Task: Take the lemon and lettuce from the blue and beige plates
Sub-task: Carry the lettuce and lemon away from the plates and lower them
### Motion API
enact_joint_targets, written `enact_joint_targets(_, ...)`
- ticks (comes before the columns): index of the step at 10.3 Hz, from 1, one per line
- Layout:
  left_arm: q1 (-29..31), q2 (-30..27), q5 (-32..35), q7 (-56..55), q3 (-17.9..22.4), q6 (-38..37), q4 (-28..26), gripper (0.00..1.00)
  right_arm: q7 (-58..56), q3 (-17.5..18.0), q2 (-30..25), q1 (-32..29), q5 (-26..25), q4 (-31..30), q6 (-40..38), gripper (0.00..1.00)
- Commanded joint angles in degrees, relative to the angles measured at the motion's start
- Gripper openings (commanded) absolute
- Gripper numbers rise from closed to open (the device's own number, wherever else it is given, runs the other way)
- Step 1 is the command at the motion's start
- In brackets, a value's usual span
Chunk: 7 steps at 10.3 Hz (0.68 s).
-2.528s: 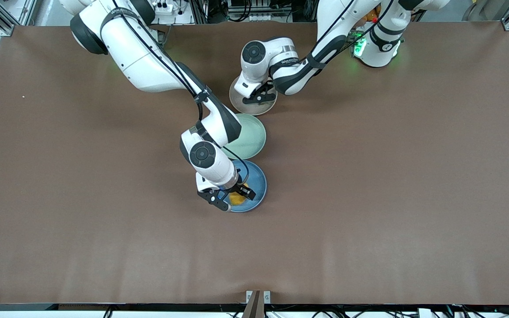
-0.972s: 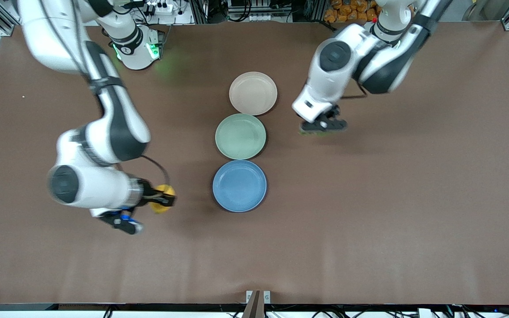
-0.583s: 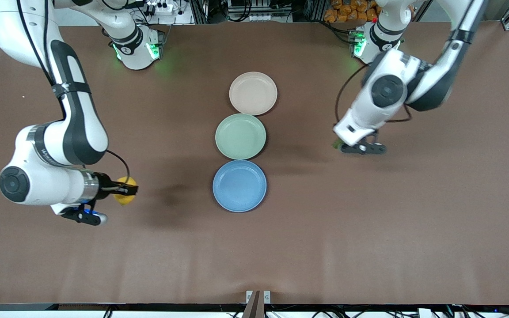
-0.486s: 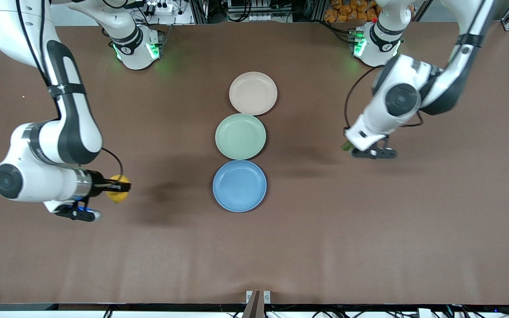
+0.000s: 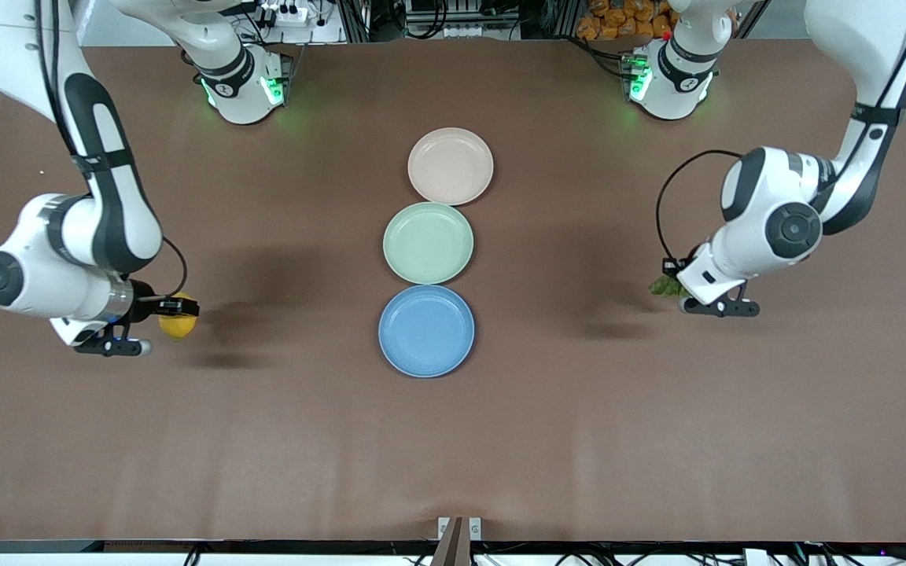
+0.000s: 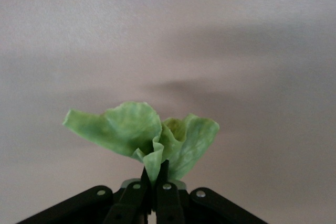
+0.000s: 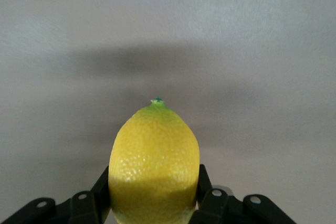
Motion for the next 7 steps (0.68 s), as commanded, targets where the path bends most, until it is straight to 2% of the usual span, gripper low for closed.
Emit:
enact_joint_targets(1, -4.2, 5.9, -0.5, 7.3, 7.0, 7.1, 0.8, 0.00, -1.0, 0.6, -3.2, -0.1, -0.5, -6.9, 4.4, 0.05)
enact_joint_targets(3, -5.6, 7.4, -0.6, 10.6, 8.9, 7.6, 2.4, 0.00, -1.0, 0.5, -3.3, -0.1, -0.7, -8.1, 4.5, 0.09)
enact_joint_targets(4, -5.6, 8.7, -0.6, 10.2, 8.9, 7.6, 4.1, 0.17, -1.0, 0.5, -3.3, -0.2, -1.2, -8.2, 4.5, 0.10)
enact_joint_targets(5, -5.7, 8.9, -1.0, 9.6, 8.9, 7.6, 5.2, 0.99, -1.1, 0.5, -3.1, -0.3, -2.6, -8.3, 4.4, 0.13)
enact_joint_targets(6, -5.6, 8.1, -1.2, 9.7, 9.4, 7.5, 5.6, 1.00, -1.0, 0.5, -2.9, -0.3, -4.0, -8.3, 4.5, 0.16)
enact_joint_targets(7, -5.6, 6.9, -1.5, 9.6, 9.4, 6.2, 6.2, 1.00, -1.0, 0.5, -2.7, -0.3, -4.0, -8.3, 4.5, 0.30)
